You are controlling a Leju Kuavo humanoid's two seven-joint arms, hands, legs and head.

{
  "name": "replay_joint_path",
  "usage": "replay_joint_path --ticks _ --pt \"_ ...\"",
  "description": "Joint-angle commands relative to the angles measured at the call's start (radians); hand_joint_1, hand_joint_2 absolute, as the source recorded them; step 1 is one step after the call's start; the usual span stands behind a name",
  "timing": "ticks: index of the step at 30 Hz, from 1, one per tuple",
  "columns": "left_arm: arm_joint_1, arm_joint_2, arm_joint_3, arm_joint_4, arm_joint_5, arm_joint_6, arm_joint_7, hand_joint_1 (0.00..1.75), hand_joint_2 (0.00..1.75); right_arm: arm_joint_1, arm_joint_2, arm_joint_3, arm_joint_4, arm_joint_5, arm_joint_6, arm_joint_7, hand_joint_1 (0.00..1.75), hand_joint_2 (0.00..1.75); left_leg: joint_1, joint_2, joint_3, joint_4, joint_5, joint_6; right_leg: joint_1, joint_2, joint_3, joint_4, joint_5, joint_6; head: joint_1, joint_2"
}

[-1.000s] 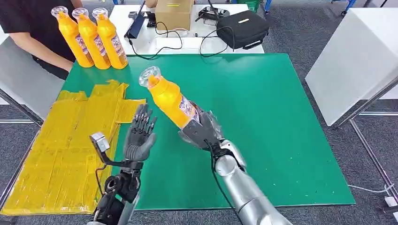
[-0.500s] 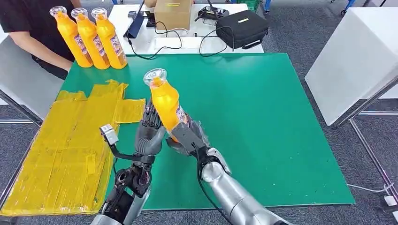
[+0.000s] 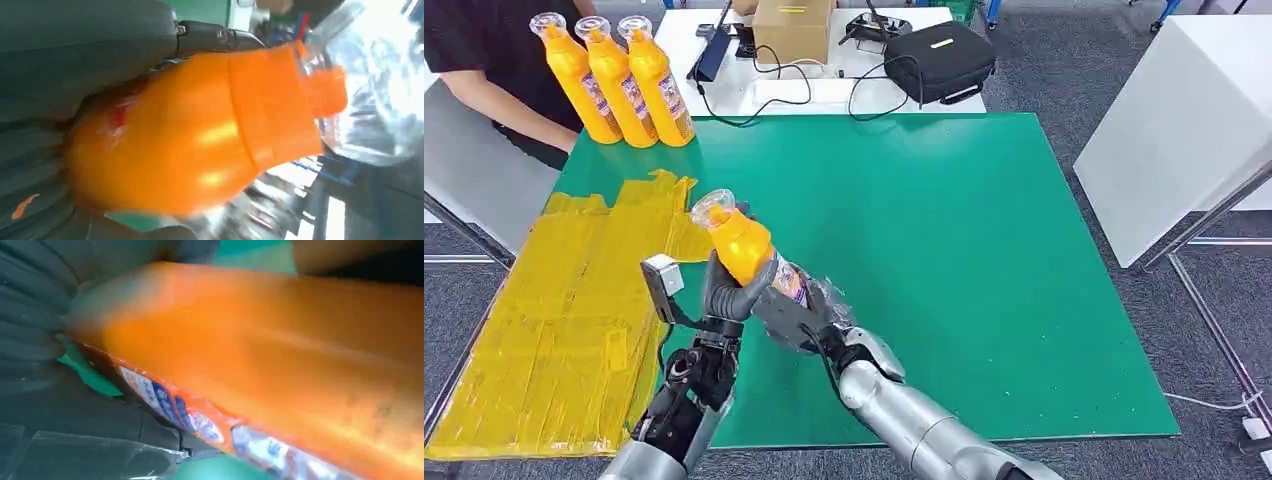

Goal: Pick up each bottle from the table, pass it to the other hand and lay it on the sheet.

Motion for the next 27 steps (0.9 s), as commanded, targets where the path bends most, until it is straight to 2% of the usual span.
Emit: replay_joint_path --ticks 1,4,7,8,10,11,12,18,27 --pt "-0.180 0.012 -0.044 0.239 -0.090 0.031 -0.003 0.00 1.75 0.001 0.013 0.305 0.015 0.049 0.030 0.030 1.75 1.75 0.000 -0.005 0.002 0.000 0.000 0.002 0.000 -0.004 0.003 0.001 -0.002 -0.002 0.002 0.000" --pt "-0.191 0.054 -0.044 0.296 -0.178 0.072 -0.017 0.00 1.75 0.025 0.013 0.340 0.011 0.099 0.040 0.037 1.75 1.75 0.000 -0.003 0.003 -0.001 -0.001 0.001 0.000 -0.002 0.004 0.000 -0.002 -0.002 0.002 0.000" --pt "-0.205 0.087 -0.022 0.396 -0.230 0.024 -0.023 0.00 1.75 0.025 0.013 0.355 0.006 0.144 0.051 0.050 1.75 1.75 -0.001 -0.004 0.008 -0.002 -0.002 0.002 0.000 -0.002 0.009 0.000 -0.004 -0.004 0.001 0.000" --pt "-0.209 0.092 -0.015 0.420 -0.230 0.009 -0.028 0.00 1.75 0.023 0.013 0.358 0.007 0.150 0.057 0.048 1.75 1.75 0.000 -0.002 0.003 -0.001 -0.001 0.001 0.000 -0.001 0.004 0.000 -0.002 -0.002 0.001 0.000" --pt "-0.216 0.102 -0.004 0.464 -0.242 0.003 -0.064 0.00 1.75 0.023 0.013 0.354 0.012 0.153 0.064 0.036 1.75 1.75 0.000 -0.003 0.003 -0.001 -0.001 0.001 0.000 -0.002 0.004 0.000 -0.002 -0.003 0.002 0.000" --pt "-0.214 0.102 0.000 0.466 -0.238 -0.001 -0.069 1.69 1.75 0.023 0.013 0.353 0.014 0.153 0.066 0.035 1.75 1.75 0.000 -0.003 0.005 -0.001 -0.001 0.001 0.000 -0.002 0.005 0.001 -0.003 -0.003 0.001 0.000" --pt "-0.206 0.105 0.009 0.465 -0.231 -0.023 -0.095 1.75 1.75 0.022 0.013 0.350 0.020 0.152 0.067 0.032 1.75 1.75 0.000 -0.003 0.006 -0.002 -0.001 0.001 0.000 -0.002 0.006 0.000 -0.002 -0.003 0.001 0.000" --pt "-0.166 0.107 0.037 0.425 -0.225 -0.053 -0.113 1.75 1.75 0.015 0.013 0.339 0.043 0.149 0.072 0.016 1.75 1.75 -0.002 -0.004 0.012 -0.003 -0.003 0.004 -0.001 -0.001 0.012 0.001 -0.004 -0.006 0.002 0.000" --pt "-0.146 0.106 0.067 0.401 -0.210 -0.088 -0.113 1.75 1.75 0.010 0.013 0.335 0.043 0.147 0.066 0.015 1.75 1.75 0.000 -0.001 0.009 -0.001 -0.001 0.001 0.000 0.000 0.010 0.001 -0.001 -0.003 0.002 0.000"
